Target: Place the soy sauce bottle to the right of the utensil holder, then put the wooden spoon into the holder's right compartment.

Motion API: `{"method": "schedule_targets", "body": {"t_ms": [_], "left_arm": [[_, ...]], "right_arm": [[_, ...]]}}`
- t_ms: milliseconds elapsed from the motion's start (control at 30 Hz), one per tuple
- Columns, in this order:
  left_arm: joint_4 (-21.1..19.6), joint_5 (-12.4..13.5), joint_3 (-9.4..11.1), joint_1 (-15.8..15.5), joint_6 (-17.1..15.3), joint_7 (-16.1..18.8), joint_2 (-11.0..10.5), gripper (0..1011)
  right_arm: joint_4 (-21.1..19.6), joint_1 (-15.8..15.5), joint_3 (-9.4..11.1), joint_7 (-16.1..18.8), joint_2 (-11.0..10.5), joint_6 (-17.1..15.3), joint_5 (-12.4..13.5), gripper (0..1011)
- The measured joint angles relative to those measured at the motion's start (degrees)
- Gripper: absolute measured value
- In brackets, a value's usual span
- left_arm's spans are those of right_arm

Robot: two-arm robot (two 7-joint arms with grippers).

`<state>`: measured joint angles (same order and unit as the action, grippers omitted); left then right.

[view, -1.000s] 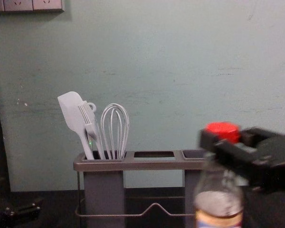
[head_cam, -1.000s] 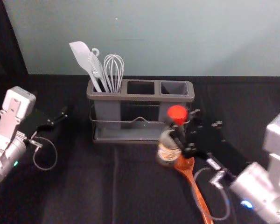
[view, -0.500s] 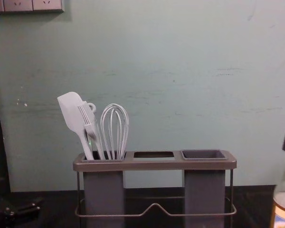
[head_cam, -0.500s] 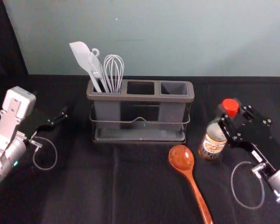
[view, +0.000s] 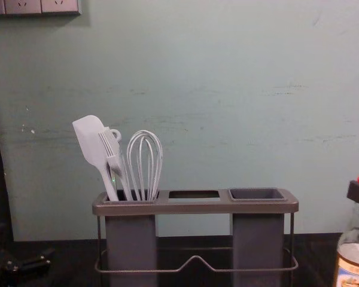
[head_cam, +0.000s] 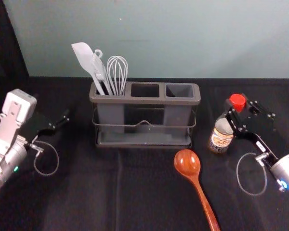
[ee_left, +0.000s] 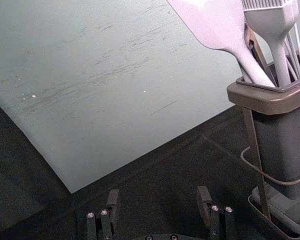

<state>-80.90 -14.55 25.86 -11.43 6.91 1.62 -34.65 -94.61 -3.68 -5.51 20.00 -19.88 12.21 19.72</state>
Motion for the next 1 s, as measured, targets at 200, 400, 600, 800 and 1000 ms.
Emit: {"method": "schedule_targets", "body": {"t_ms": [200, 400, 600, 800, 1000], "left_arm": [[0.0, 0.0, 0.0, 0.0, 0.0, 0.0, 0.0, 1000], [0.0, 0.0, 0.0, 0.0, 0.0, 0.0, 0.0, 1000], [0.0, 0.0, 0.0, 0.0, 0.0, 0.0, 0.0, 1000], [0.0, 0.0, 0.0, 0.0, 0.0, 0.0, 0.0, 1000], [0.0, 0.0, 0.0, 0.0, 0.0, 0.0, 0.0, 1000]], "right_arm": [[5.2, 5.3, -1.6, 2.7, -0.3, -0.2, 0.6, 384], [9.0, 9.1, -2.8, 4.0, -0.2, -0.6, 1.3, 384], [12.2, 11.7, -3.4, 4.8, 0.3, -0.3, 2.6, 384], [14.4, 13.2, -4.0, 5.2, 0.9, 0.1, 3.5, 385], [15.6, 13.8, -4.6, 5.2, 1.4, 1.0, 3.7, 385]]}}
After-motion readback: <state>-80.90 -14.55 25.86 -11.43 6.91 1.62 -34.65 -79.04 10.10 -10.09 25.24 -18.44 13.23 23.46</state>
